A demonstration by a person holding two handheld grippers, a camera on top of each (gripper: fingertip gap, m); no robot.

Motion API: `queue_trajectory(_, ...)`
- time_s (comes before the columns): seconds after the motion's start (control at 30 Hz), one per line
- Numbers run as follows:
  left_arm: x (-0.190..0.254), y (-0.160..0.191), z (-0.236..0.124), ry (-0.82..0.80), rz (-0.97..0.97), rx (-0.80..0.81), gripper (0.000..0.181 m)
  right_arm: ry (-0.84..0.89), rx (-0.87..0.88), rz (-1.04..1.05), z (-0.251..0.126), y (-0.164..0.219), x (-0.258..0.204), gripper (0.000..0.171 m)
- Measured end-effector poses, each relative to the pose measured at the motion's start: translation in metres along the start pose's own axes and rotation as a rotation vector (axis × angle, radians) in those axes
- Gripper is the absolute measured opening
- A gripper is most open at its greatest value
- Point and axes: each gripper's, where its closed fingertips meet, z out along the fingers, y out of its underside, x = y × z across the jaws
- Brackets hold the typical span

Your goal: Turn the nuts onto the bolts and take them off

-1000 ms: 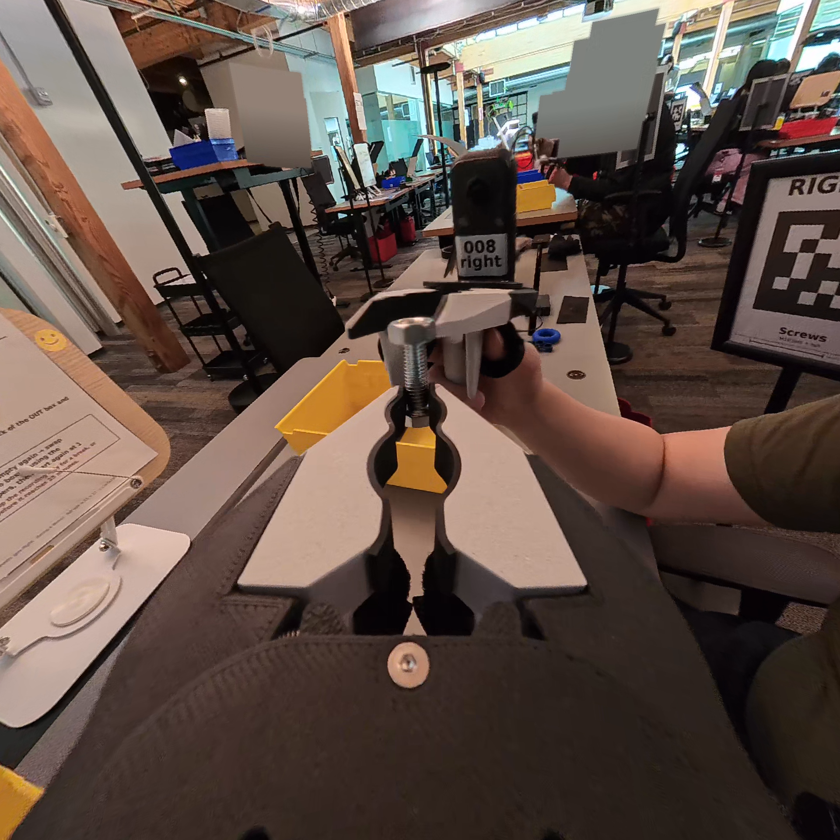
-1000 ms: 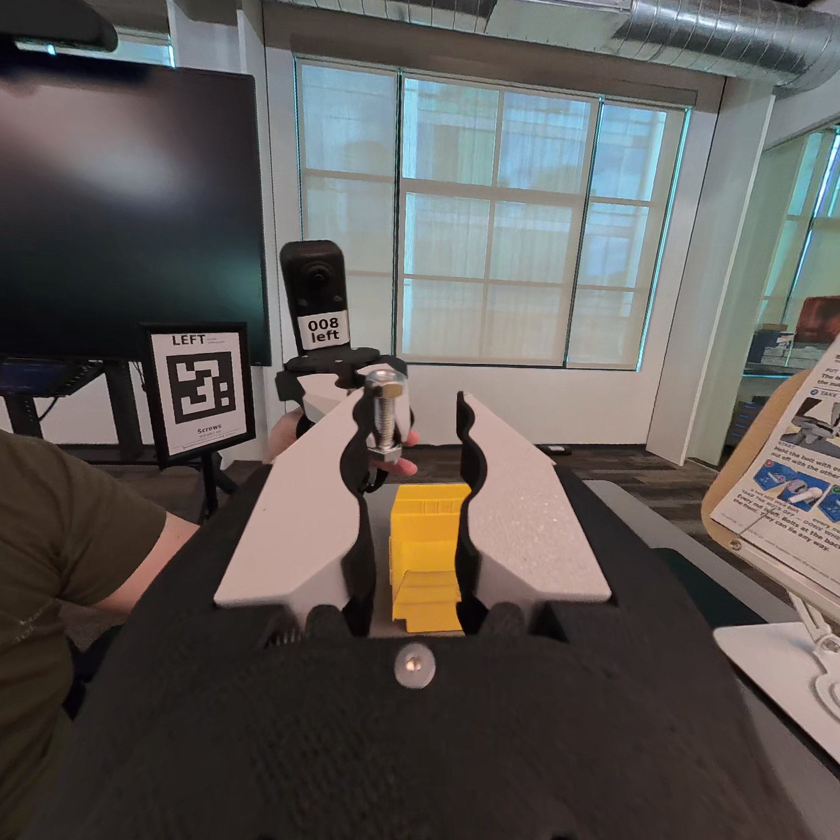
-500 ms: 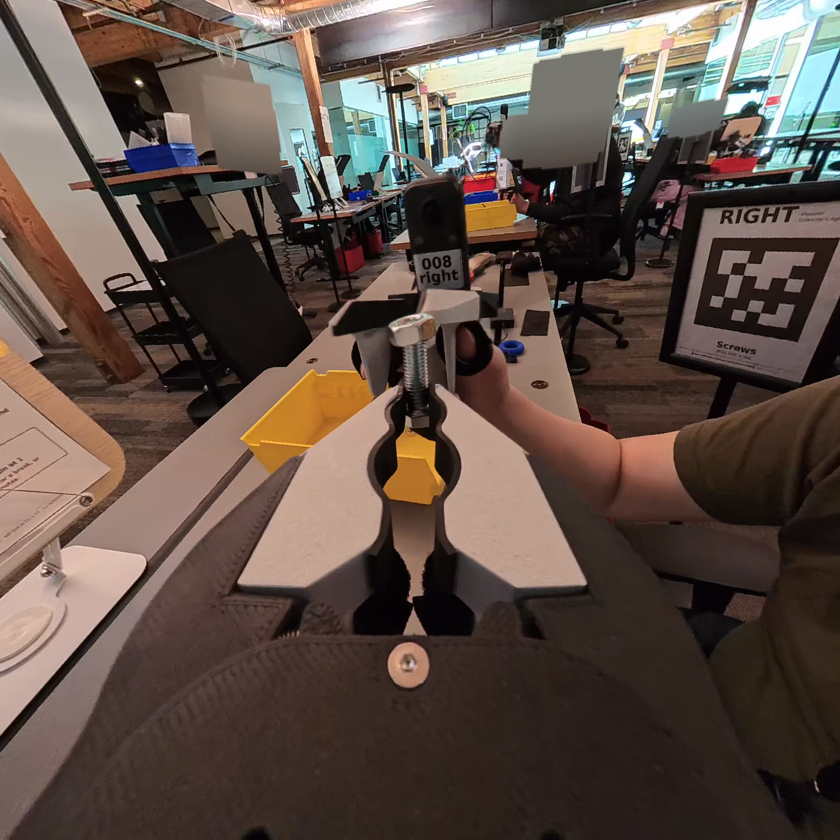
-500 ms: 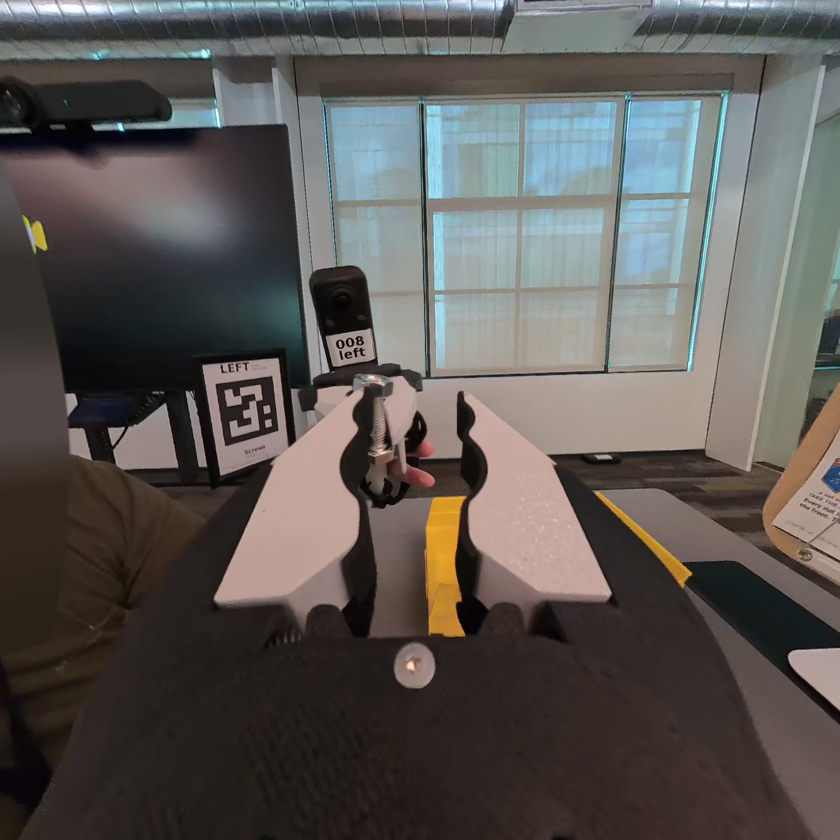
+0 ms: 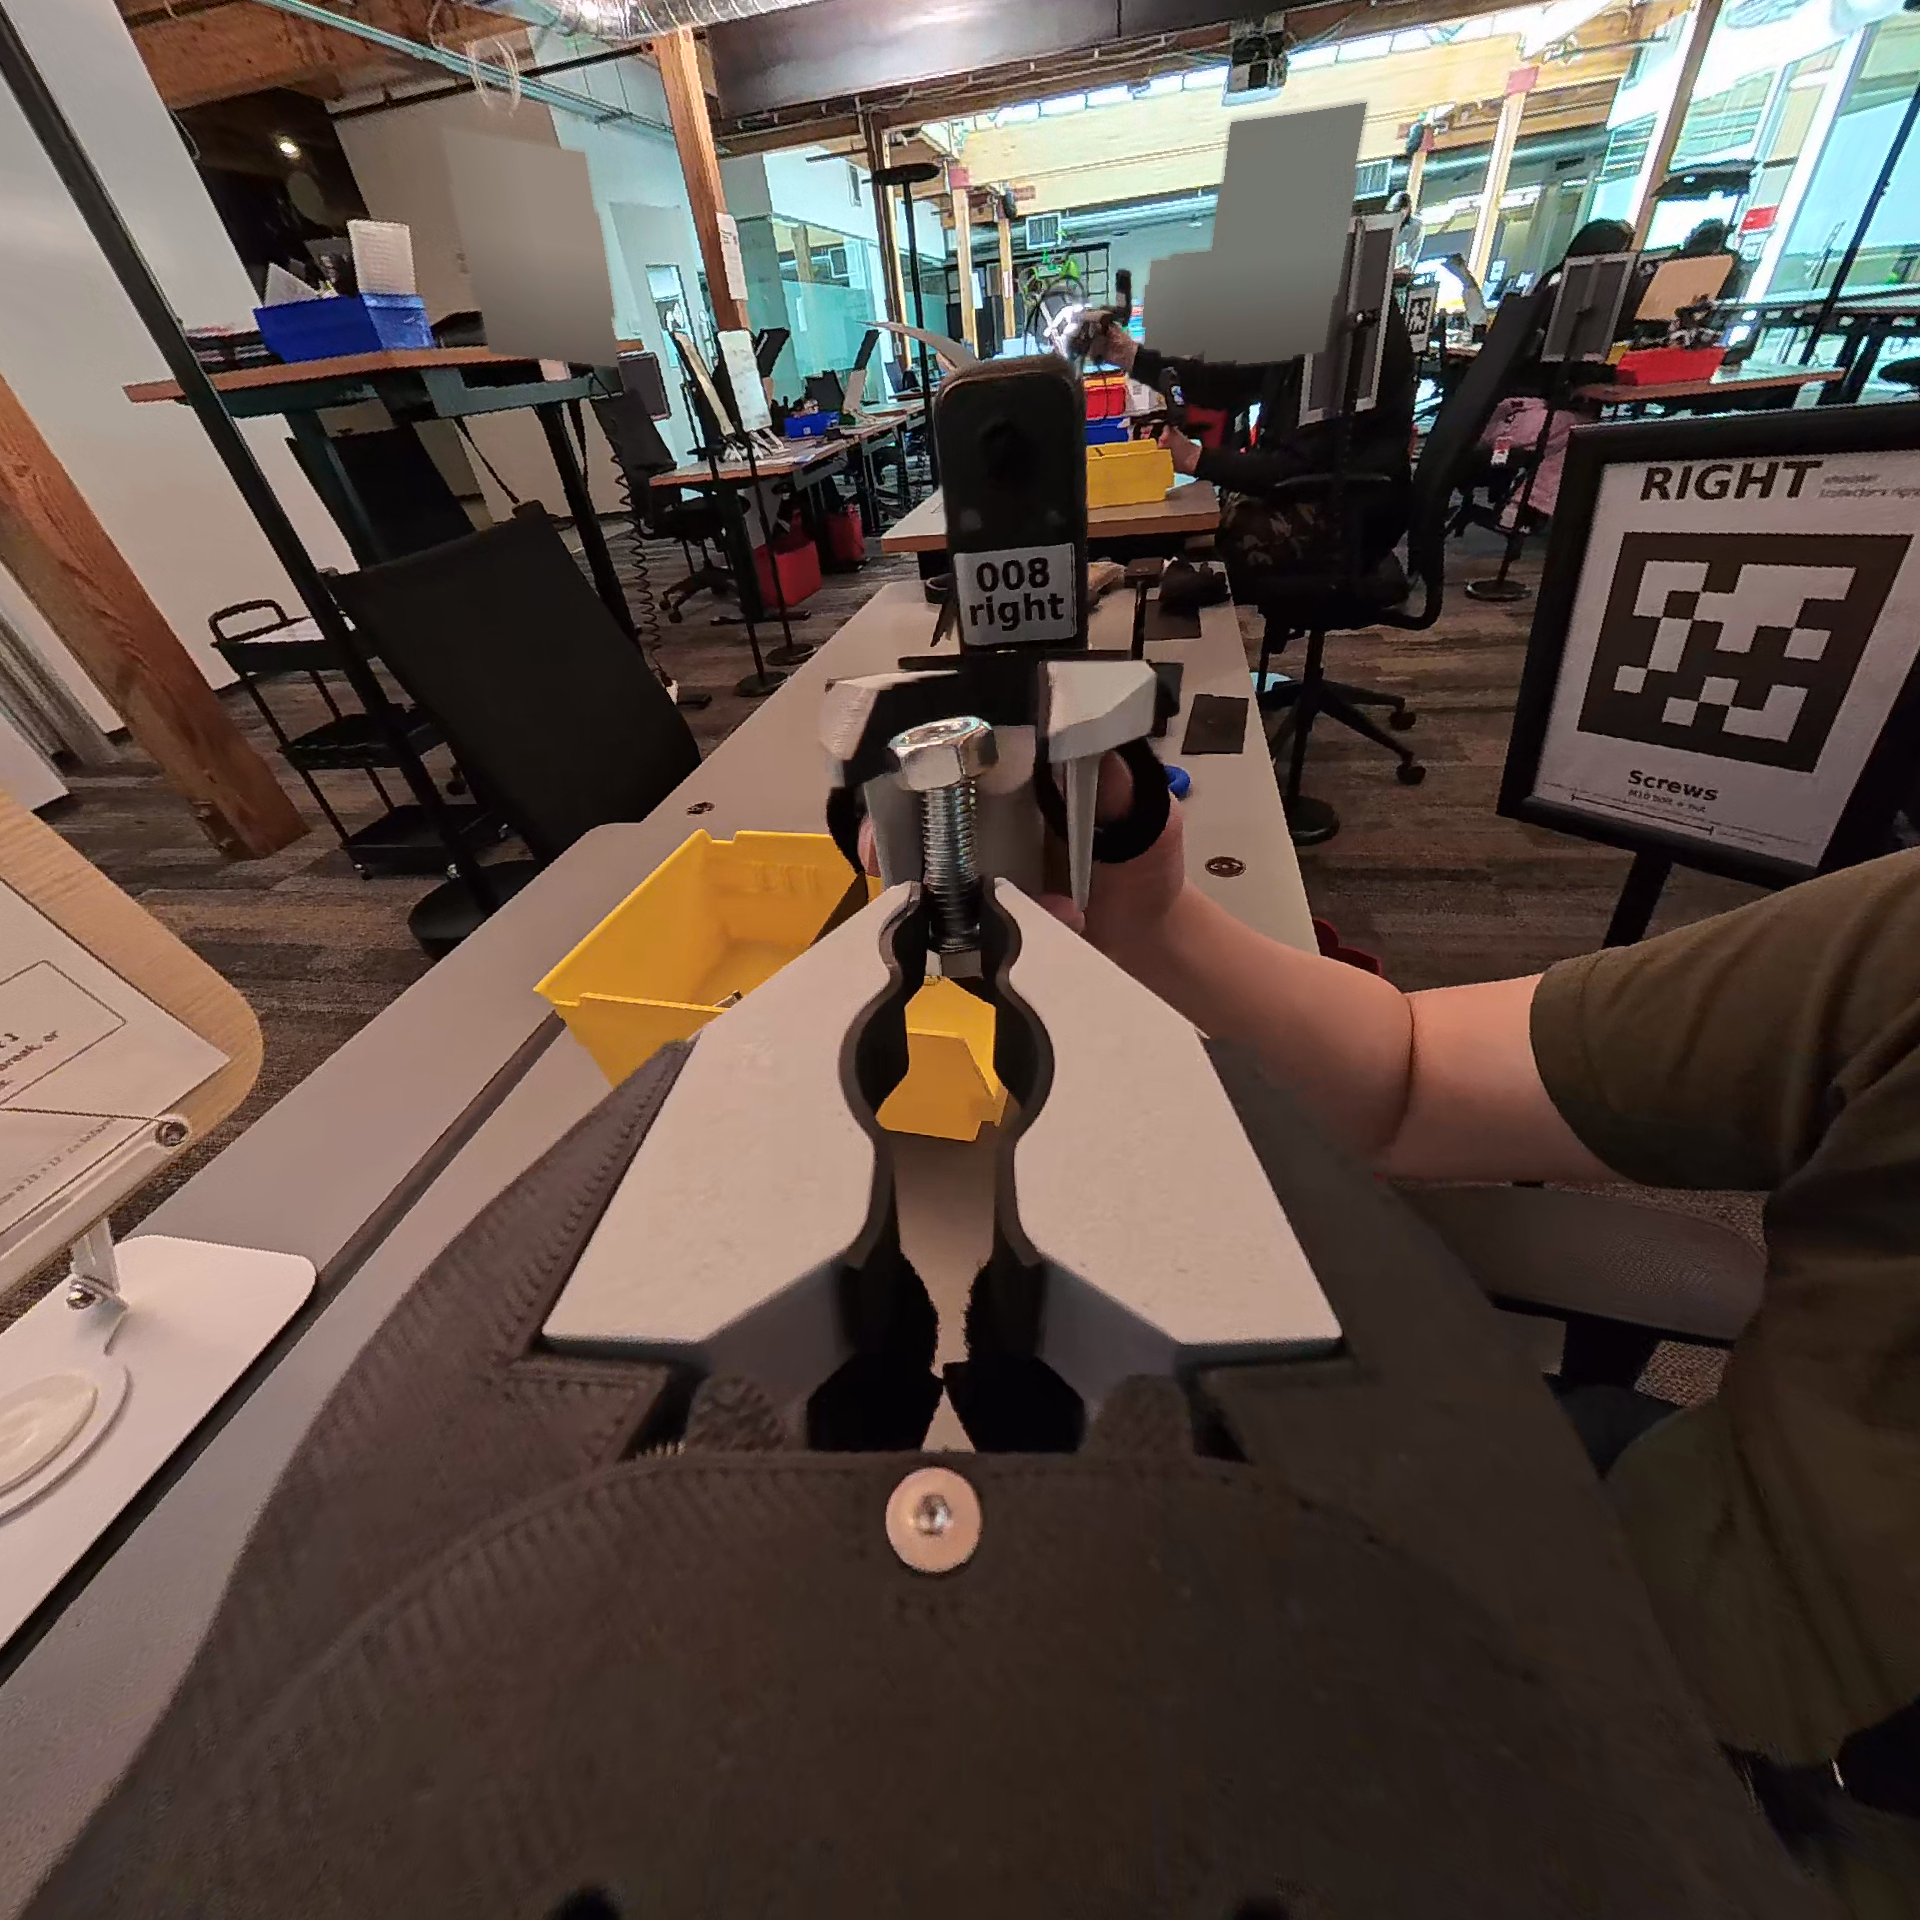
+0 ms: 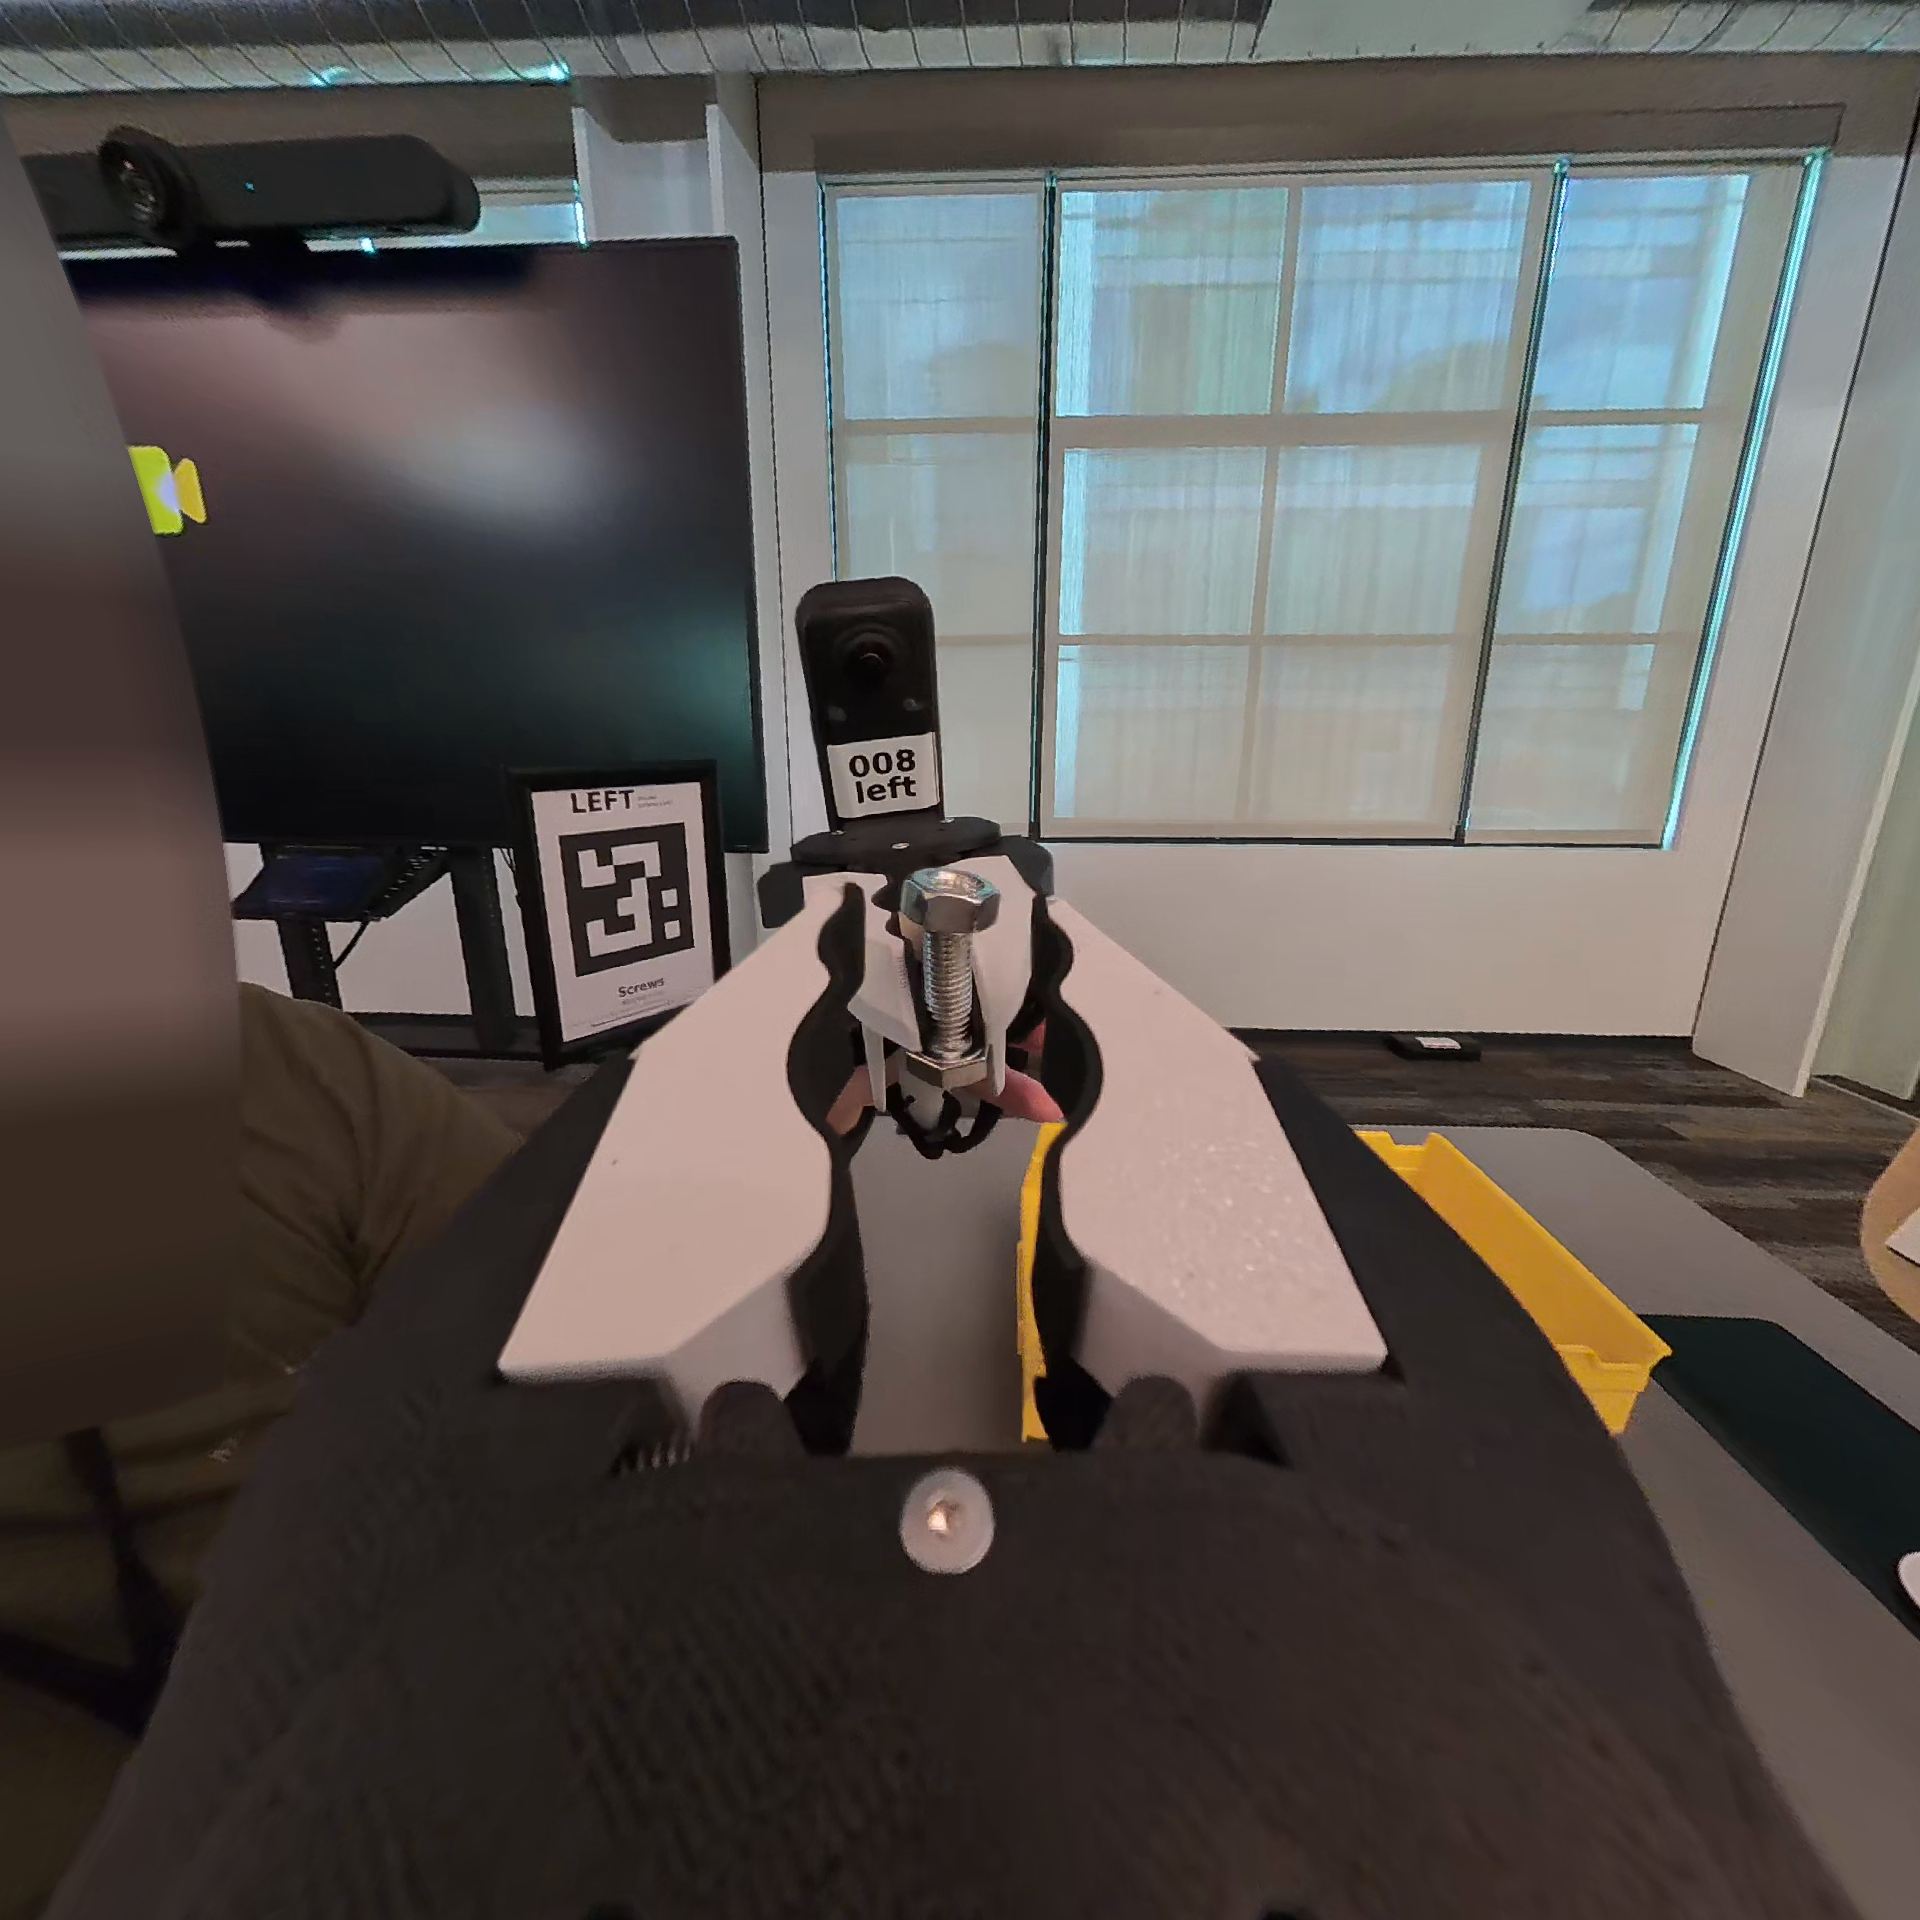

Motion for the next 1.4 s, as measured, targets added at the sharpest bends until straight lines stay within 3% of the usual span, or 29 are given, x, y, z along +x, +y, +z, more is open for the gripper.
queue_trajectory(0.1,0.001,0.002,0.002,0.008,-0.004,-0.008,0.007,0.007,-0.003,-0.007,0.001,0.001,0.0,0.018)
queue_trajectory(0.27,0.002,0.006,0.005,0.023,-0.009,-0.025,0.007,0.051,0.189,0.049,-0.017,-0.028,0.013,0.017)
queue_trajectory(0.33,0.001,0.007,0.004,0.019,-0.011,-0.031,0.007,0.086,0.124,0.008,-0.038,-0.041,0.019,0.017)
queue_trajectory(0.43,-0.001,0.007,0.0,0.014,-0.014,-0.038,0.007,0.298,-0.389,0.017,-0.103,0.009,0.047,0.018)
queue_trajectory(0.53,-0.004,0.008,-0.003,0.002,-0.013,-0.043,0.007,0.758,-0.984,0.035,-0.239,0.083,0.092,0.018)
queue_trajectory(0.57,-0.005,0.008,-0.003,0.002,-0.017,-0.045,0.007,0.831,-1.144,0.069,-0.279,0.103,0.093,0.018)
queue_trajectory(0.63,-0.006,0.009,-0.003,0.001,-0.026,-0.049,0.007,0.855,-1.309,0.275,-0.329,0.141,0.083,0.018)
queue_trajectory(0.77,-0.006,0.012,-0.001,-0.004,-0.027,-0.058,0.007,0.901,-1.454,0.585,-0.384,0.191,0.085,0.018)
queue_trajectory(0.93,-0.006,0.015,0.002,0.001,-0.03,-0.072,0.007,0.841,-1.426,0.687,-0.385,0.214,0.092,0.018)
queue_trajectory(1.4,-0.012,0.01,-0.008,-0.013,-0.045,-0.048,0.007,0.861,-1.317,0.473,-0.375,0.194,0.116,0.018)
